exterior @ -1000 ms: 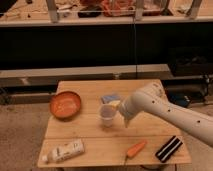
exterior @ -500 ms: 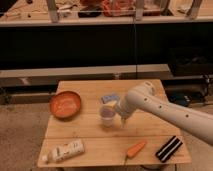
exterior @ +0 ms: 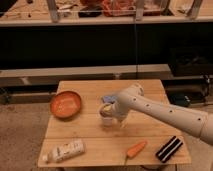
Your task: Pick up the ceramic cup
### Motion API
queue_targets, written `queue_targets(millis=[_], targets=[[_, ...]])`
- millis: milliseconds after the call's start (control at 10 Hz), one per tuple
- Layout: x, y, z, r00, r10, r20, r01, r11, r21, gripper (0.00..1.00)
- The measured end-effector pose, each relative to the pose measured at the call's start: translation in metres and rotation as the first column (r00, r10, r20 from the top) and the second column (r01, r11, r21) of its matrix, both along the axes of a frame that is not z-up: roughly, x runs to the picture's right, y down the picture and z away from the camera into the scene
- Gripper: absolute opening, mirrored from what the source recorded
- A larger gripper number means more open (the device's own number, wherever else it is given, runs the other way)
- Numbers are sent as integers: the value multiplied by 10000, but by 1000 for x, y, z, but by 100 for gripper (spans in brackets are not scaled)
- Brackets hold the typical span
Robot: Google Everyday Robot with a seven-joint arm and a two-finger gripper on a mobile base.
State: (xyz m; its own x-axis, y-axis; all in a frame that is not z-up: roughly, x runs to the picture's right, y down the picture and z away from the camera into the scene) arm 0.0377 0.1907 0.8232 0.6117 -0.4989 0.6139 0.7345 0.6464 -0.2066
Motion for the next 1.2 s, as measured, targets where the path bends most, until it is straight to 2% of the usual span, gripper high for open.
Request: queue_targets(millis=[100, 300, 600, 700, 900, 1000, 1200], targets=[[1, 2, 0, 10000, -47, -51, 47, 10000, 1, 52], [1, 1, -4, 9999, -100, -107, 101, 9999, 55, 36], [2, 2, -7, 9999, -106, -110, 107, 9999, 100, 5], [3, 2, -9, 10000, -57, -77, 58, 9999, 137, 1], [5, -1, -22, 9954, 568, 771, -591, 9979, 279, 0], [7, -7, -33, 9902, 805, 1137, -867, 9949, 507, 0], [6, -26, -70, 9787, 880, 1856, -1100, 9876, 1120, 0]])
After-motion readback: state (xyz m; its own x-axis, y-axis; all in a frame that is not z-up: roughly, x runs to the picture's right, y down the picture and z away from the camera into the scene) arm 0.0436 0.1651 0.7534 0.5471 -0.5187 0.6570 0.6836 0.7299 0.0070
